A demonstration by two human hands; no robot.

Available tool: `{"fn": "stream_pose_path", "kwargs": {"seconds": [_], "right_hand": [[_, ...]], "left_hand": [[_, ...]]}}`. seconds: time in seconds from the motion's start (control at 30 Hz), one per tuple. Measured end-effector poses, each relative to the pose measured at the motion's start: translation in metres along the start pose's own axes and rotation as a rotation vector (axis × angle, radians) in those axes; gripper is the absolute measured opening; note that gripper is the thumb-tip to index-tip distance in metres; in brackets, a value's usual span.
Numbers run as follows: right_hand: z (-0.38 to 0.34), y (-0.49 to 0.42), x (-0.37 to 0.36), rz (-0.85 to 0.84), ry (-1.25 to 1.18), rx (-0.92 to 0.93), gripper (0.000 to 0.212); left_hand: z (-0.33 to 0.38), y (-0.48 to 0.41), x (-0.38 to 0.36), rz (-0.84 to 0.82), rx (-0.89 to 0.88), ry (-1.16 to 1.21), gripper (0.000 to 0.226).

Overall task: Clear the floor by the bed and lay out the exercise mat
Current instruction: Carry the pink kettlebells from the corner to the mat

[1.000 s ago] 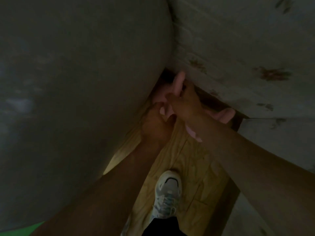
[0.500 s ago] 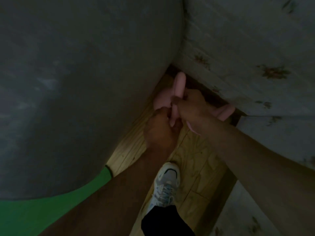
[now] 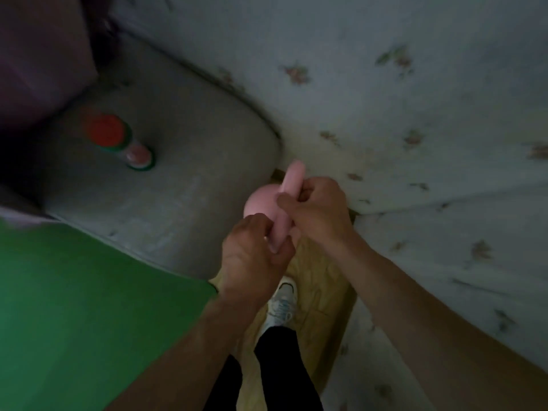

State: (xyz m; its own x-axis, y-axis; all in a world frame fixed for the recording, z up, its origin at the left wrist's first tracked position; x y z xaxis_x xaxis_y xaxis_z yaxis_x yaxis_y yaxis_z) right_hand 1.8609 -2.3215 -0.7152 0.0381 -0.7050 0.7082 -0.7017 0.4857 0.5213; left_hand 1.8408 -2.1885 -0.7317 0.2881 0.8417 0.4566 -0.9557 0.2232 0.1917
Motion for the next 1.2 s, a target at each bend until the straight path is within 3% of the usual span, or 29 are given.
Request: {"fn": "stream_pose_path", "kwargs": {"seconds": [0.3,0.57,0.87,1.03,1.2], "right_hand": [[-0.106,0.156,0.126,0.064,-0.095,0.028,0.025],[-0.165,0.284,0.167,0.030,-0.125,0.291,0.021],[-0.212,0.395,0.139,-0.112,-0.106,0.495,0.026],[-0.250,0.472,0.076,-0.153,-0.026,0.632,0.030],[-0.283,0.557,-0.007,-0.292,-0.023,0.646,0.026]], "left_hand": [[0.162,0.085,0.135,0.001,-0.121,-0.057,0.018],[0.232,0.184,0.227,0.179,-0.180,-0.118,0.019],[0.238,0.292,0.309,0.337,-0.086,-0.130,0.019],[0.203,0.364,0.374,0.476,0.024,-0.071,0.022],[0.155,0.437,0.453,0.560,-0.034,-0.032,0.019]]}}
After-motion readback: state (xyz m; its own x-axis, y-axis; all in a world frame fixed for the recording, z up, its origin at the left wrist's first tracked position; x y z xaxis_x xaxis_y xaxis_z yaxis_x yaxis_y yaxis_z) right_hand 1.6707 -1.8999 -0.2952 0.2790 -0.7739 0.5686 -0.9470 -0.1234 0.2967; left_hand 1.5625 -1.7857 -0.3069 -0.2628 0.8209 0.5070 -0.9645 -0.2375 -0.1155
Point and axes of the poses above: each hand's wrist, its own y-axis away from the middle knuckle, its own x-axis out of the back of the hand, z = x × y, the point moved 2 cm from there along -y, towards the middle knuckle, and after that the axes turned 11 degrees about y, right-handed, at the moved point
